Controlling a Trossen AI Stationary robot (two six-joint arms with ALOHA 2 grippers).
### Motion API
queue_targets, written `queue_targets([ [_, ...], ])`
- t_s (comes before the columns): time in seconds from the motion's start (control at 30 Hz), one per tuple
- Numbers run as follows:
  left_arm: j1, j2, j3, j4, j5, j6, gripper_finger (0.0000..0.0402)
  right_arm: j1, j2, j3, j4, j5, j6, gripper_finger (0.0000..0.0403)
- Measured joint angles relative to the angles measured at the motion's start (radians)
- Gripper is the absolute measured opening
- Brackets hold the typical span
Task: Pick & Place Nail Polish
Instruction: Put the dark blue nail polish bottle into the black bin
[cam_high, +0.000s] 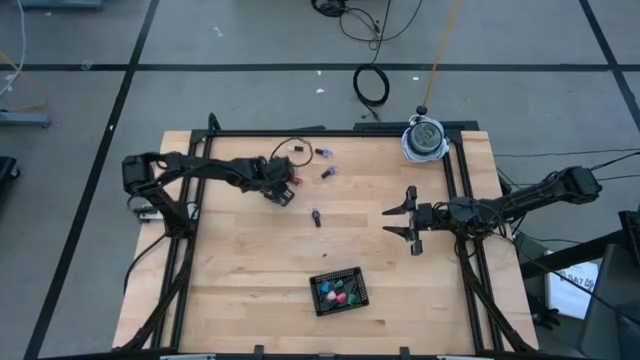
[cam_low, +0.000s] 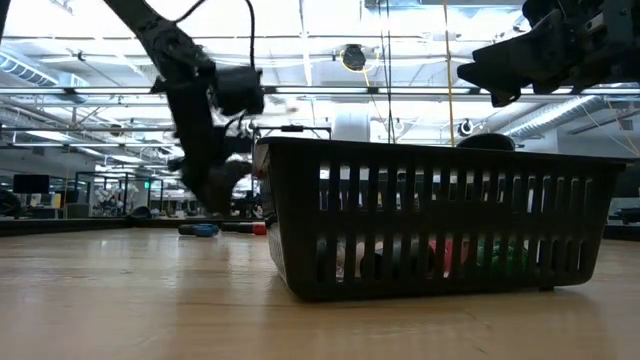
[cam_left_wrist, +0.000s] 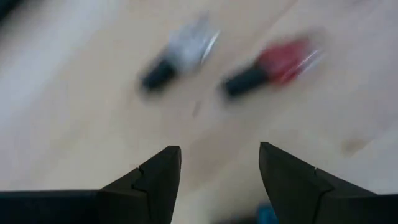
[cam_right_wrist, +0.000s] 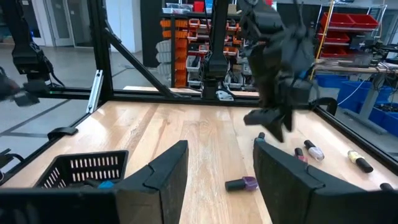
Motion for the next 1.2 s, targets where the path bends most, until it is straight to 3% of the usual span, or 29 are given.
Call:
queue_targets([
  [0.3, -0.021, -0.092, 0.018, -0.17, -0.009, 0.379, 0.0214, 0.0, 0.0, 0.0, -0.017, 0.0, 0.007, 0.0169],
  [0.43, -0.026, -0.083, 0.015, -0.209, -0.002, 0.398, 0.0214, 0.0, 0.0, 0.0, -0.029, 0.0, 0.008, 0.0169],
  [0.63, -0.027, -0.053, -0.002, -0.21, 0.122, 0.427, 0.0214, 0.0, 0.0, 0.0, -0.031, 0.0, 0.008, 0.0169],
  [1.2, -0.025, 0.053, 0.002, -0.183, 0.117, 0.499, 0.0213, 0.0, 0.0, 0.0, -0.038, 0.0, 0.008, 0.0169],
])
